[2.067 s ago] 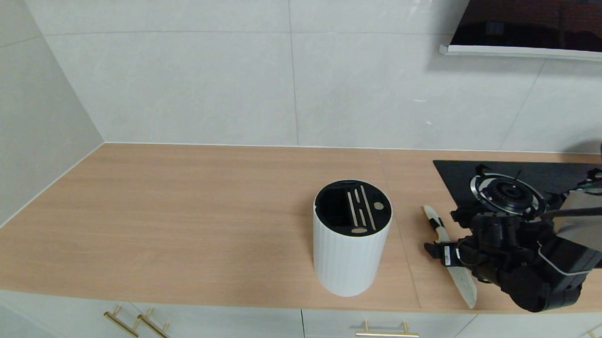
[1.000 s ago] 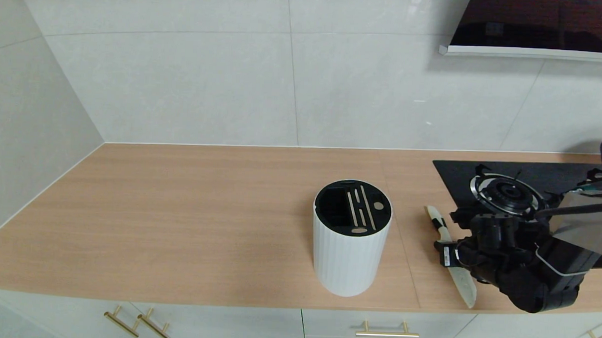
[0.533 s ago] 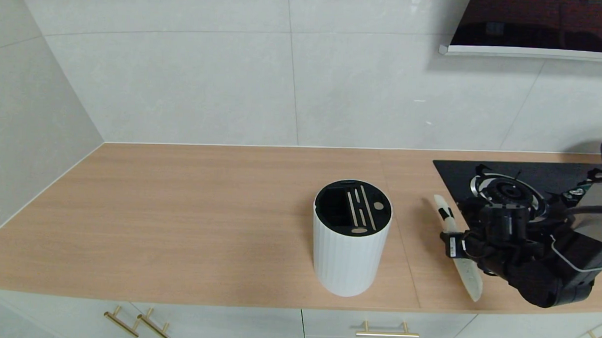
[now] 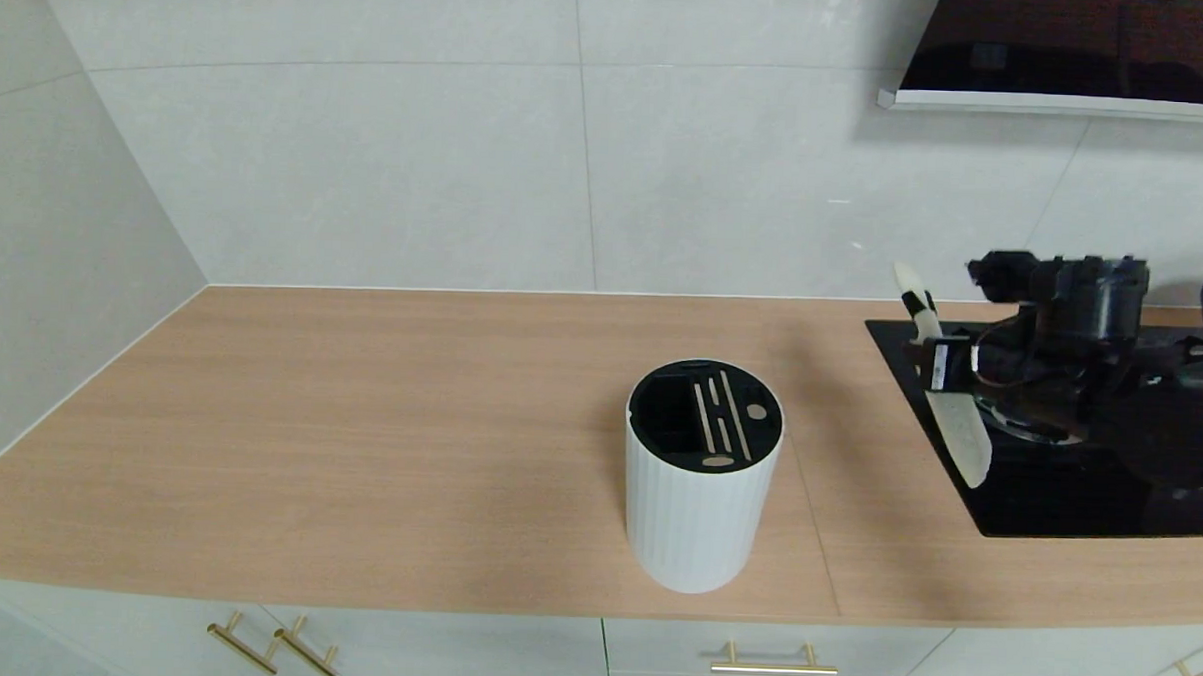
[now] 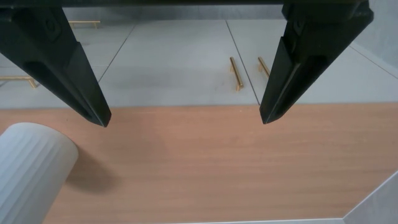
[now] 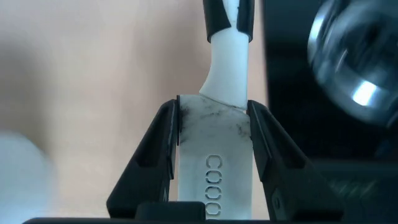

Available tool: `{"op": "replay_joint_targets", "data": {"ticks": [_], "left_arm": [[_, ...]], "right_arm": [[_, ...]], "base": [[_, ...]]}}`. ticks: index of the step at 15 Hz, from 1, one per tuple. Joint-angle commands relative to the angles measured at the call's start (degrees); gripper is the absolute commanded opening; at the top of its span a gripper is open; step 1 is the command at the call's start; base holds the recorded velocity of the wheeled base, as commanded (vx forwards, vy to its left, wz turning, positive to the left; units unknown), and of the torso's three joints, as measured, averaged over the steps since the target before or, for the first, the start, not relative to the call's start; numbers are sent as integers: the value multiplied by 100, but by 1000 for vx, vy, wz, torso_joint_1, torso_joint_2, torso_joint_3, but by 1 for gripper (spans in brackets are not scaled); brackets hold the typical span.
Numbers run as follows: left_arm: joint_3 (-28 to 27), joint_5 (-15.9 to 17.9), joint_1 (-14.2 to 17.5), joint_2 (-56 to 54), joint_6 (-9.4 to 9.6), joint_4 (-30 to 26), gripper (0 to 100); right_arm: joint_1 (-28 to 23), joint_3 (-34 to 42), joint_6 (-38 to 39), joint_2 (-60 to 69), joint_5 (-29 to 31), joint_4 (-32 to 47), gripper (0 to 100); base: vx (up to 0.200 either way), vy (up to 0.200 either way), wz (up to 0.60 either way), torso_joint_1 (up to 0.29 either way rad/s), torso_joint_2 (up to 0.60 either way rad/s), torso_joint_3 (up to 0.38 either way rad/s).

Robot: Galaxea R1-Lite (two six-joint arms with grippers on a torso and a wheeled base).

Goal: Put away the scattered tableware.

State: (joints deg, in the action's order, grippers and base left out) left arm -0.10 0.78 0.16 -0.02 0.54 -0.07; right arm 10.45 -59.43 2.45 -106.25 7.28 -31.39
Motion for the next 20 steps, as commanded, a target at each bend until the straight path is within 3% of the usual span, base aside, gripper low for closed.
{"op": "replay_joint_targets", "data": {"ticks": [1, 8, 9, 11, 12, 13, 15, 17, 18, 19, 20], "left_arm": [[1, 1, 2, 2, -1, -1, 100], [-17, 54, 2, 2, 25, 7, 100], [-254, 274, 2, 29, -1, -19, 100], [-1282, 1117, -69, 635, -282, -353, 100], [-1643, 1319, -69, 1057, -317, -432, 100], [-2539, 1618, -60, 2305, -423, -388, 100], [-3515, 1636, -236, 3949, -994, 227, 100], [-3893, 1557, -1071, 5100, -1715, 1343, 100], [-3954, 1478, -1317, 5329, -1908, 1537, 100], [-4139, 985, -2178, 6137, -2515, 2064, 100], [-4235, 775, -2433, 6638, -2690, 2407, 100]], "right_arm": [[458, -702, 221, 905, -16, 511, 0], [1012, -517, 159, 1748, 37, 986, 0], [1144, -482, 159, 1810, 28, 995, 0], [1557, -394, 177, 1907, 37, 986, 0], [1733, -368, 186, 1942, 54, 995, 0], [2278, -227, 194, 2003, 177, 995, 0], [3033, -201, 282, 2003, 643, 986, 0], [3403, -253, 616, 1942, 749, 968, 0], [3482, -253, 651, 1933, 758, 959, 0], [3693, -227, 704, 1924, 766, 959, 0], [3833, -209, 713, 1889, 784, 959, 0]], "base": [[0, 0, 0, 0, 0, 0], [0, 0, 0, 0, 0, 0], [0, 0, 0, 0, 0, 0], [0, 0, 0, 0, 0, 0], [0, 0, 0, 0, 0, 0], [0, 0, 0, 0, 0, 0], [0, 0, 0, 0, 0, 0], [0, 0, 0, 0, 0, 0], [0, 0, 0, 0, 0, 0], [0, 0, 0, 0, 0, 0], [0, 0, 0, 0, 0, 0]]}}
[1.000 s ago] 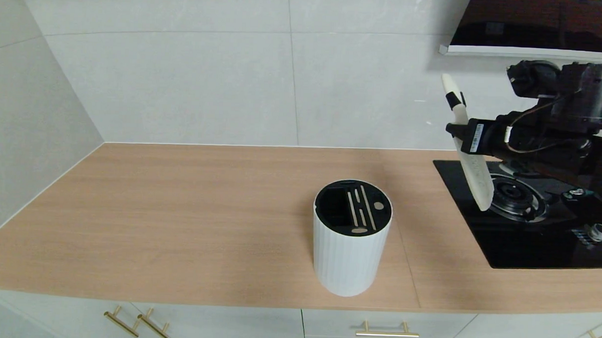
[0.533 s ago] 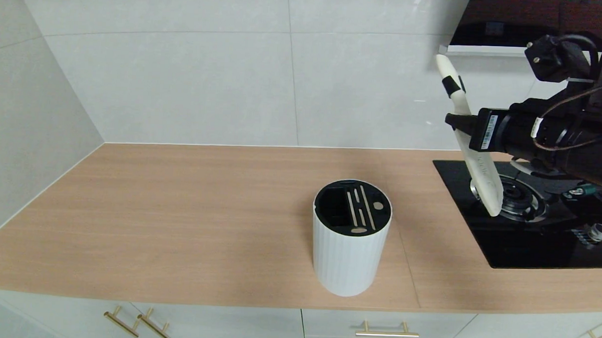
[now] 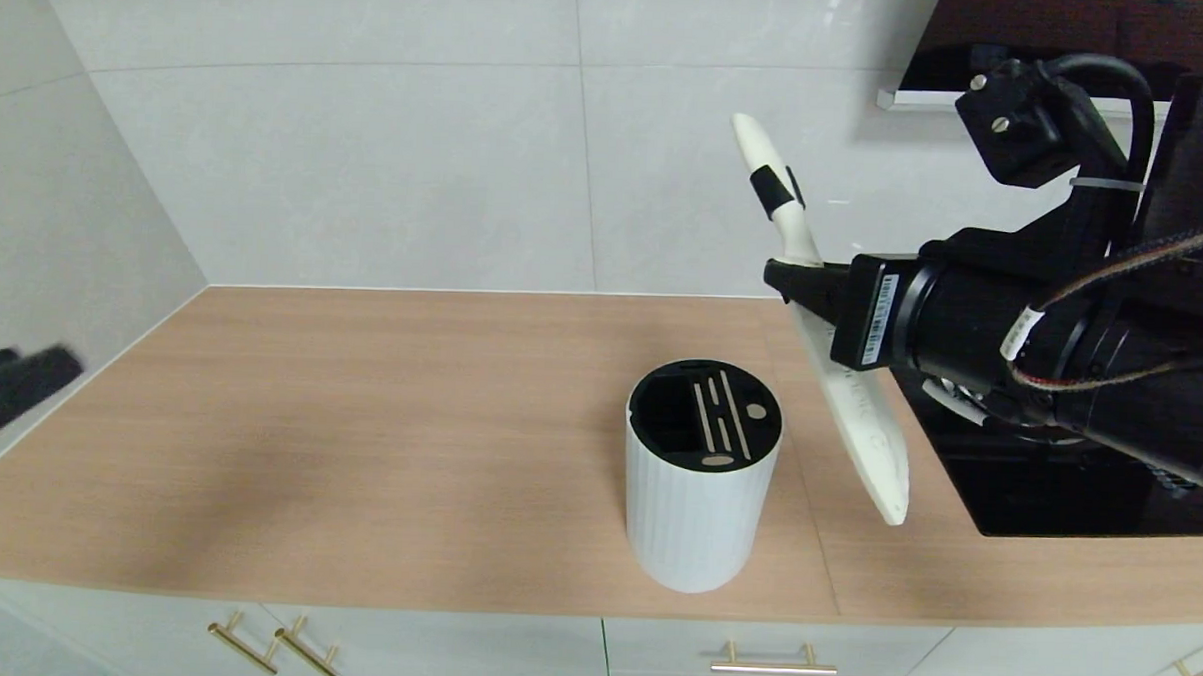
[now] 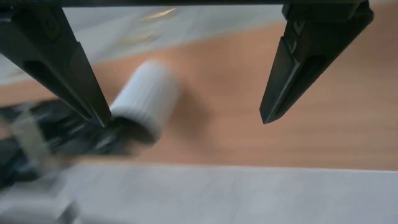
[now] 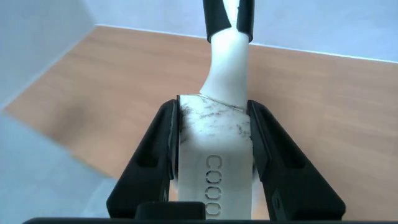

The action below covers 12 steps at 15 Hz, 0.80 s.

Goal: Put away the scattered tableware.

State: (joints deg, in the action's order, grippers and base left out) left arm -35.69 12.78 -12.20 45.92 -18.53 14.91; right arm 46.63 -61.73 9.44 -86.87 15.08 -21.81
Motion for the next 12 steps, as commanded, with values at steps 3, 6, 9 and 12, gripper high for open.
{"op": "replay_joint_targets", "data": {"ticks": [3, 6, 9, 12], "left_arm": [[-1018, -574, -1557, 3256, -1214, 1998, 100], [-1634, -574, -2093, 4153, -1900, 2359, 100], [-1862, -601, -2374, 4232, -1918, 2341, 100], [-1695, -768, -2612, 4232, -2208, 2341, 100]], "right_arm": [[470, 3, 146, -234, 127, -34, 0], [654, 39, 146, -533, 303, -588, 0], [857, 100, 129, -533, 426, -596, 0], [1041, 162, 102, -550, 557, -579, 0]], "base": [[0, 0, 0, 0, 0, 0], [0, 0, 0, 0, 0, 0], [0, 0, 0, 0, 0, 0], [0, 0, 0, 0, 0, 0]]}}
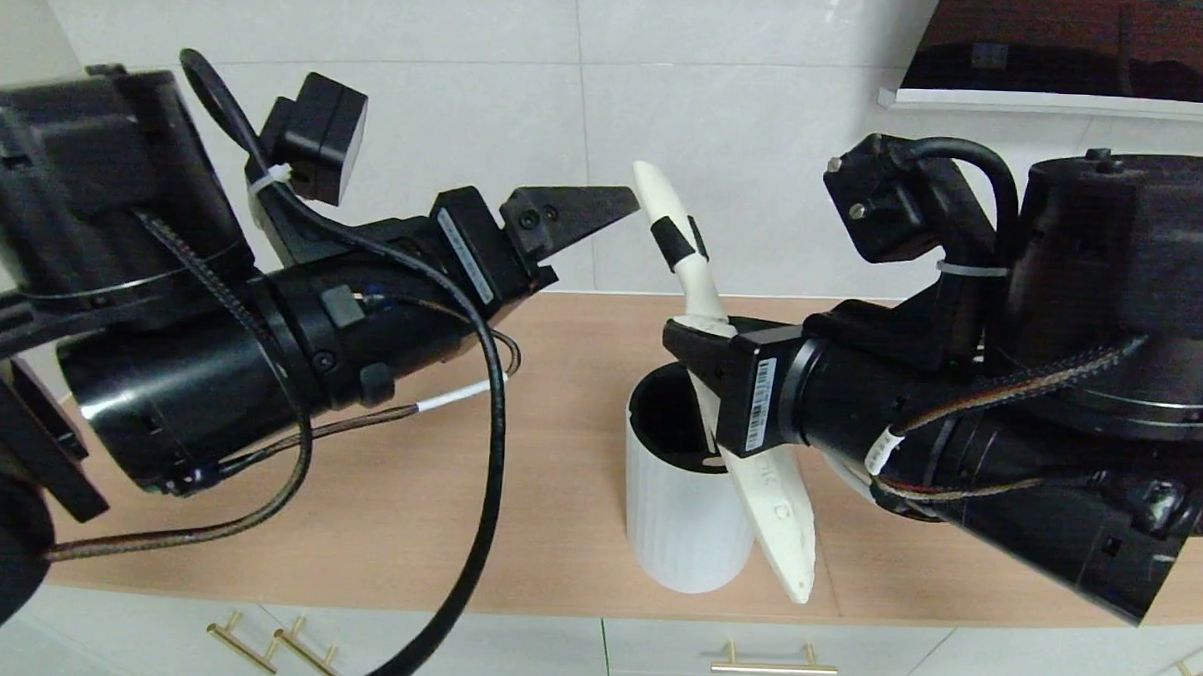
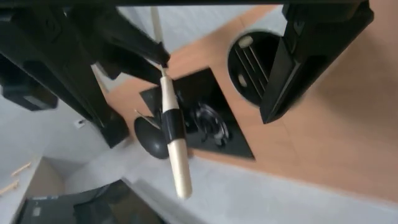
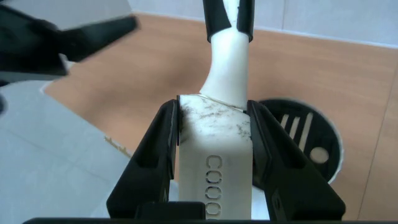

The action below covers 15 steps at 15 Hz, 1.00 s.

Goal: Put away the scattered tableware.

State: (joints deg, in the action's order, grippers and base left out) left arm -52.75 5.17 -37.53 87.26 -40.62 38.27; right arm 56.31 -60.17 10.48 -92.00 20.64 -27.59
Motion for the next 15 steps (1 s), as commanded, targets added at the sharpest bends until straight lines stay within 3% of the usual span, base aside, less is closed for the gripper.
{"op": "replay_joint_targets", "data": {"ticks": [1, 3, 5, 15], "left_arm": [[1, -16, -105, 133, -7, 5, 100], [1, -130, -298, 283, -16, -21, 100], [-157, -570, -430, 582, -7, -12, 100], [-192, -701, -465, 687, -25, 111, 100]], "right_arm": [[144, 67, -20, -107, 98, -1, 0], [196, 111, -178, -186, 248, -10, 0], [275, 120, -178, -195, 283, -27, 0], [486, 313, -213, -274, 371, -238, 0]], "base": [[0, 0, 0, 0, 0, 0], [0, 0, 0, 0, 0, 0], [0, 0, 0, 0, 0, 0], [0, 0, 0, 0, 0, 0]]}}
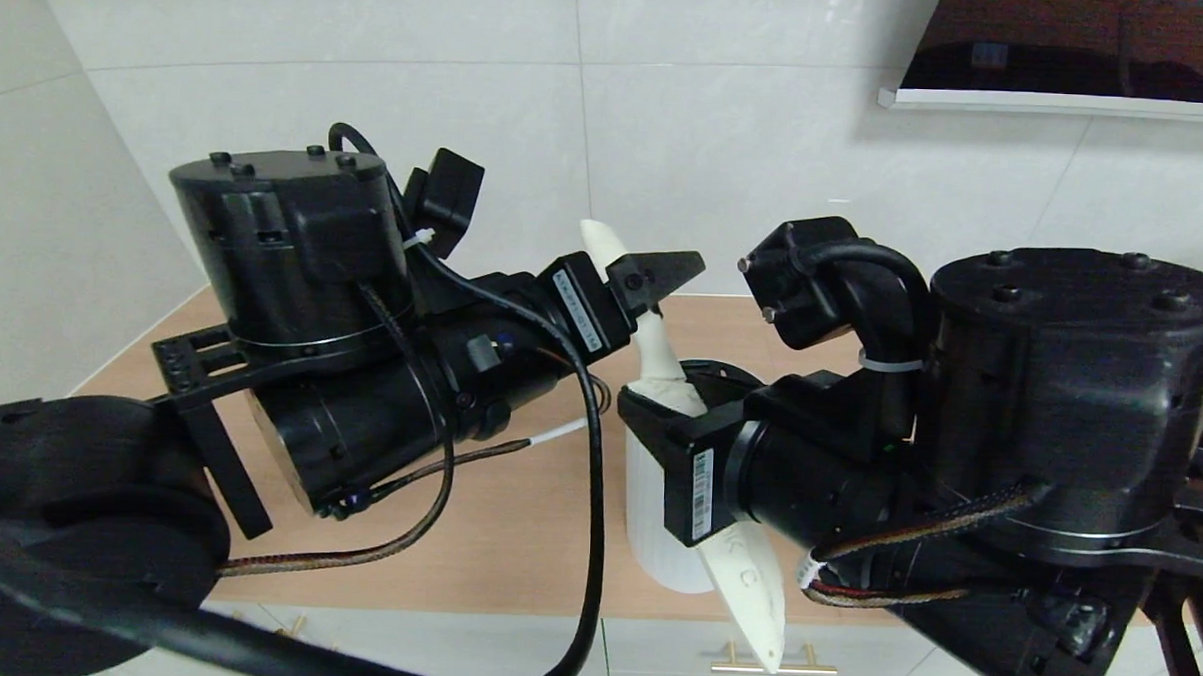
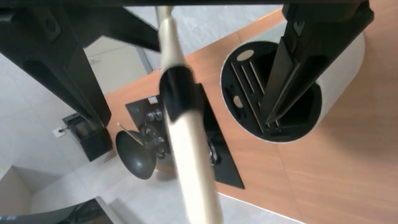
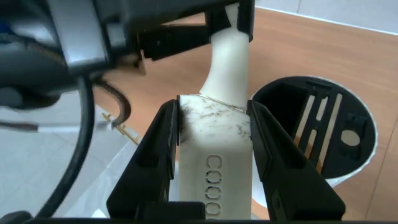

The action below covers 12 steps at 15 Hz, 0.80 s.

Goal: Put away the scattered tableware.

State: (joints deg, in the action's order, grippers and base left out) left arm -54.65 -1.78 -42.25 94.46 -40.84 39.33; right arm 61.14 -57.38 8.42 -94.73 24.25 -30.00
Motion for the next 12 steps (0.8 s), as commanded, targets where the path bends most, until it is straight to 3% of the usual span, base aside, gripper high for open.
{"op": "replay_joint_targets", "data": {"ticks": [1, 12], "left_arm": [[-2, -7, 7, -60, -3, 22, 100], [16, 20, -2, 11, -3, 5, 100]], "right_arm": [[4, 34, -7, -1, 54, 3, 0], [4, 69, -43, -10, 54, -6, 0]], "base": [[0, 0, 0, 0, 0, 0], [0, 0, 0, 0, 0, 0]]}}
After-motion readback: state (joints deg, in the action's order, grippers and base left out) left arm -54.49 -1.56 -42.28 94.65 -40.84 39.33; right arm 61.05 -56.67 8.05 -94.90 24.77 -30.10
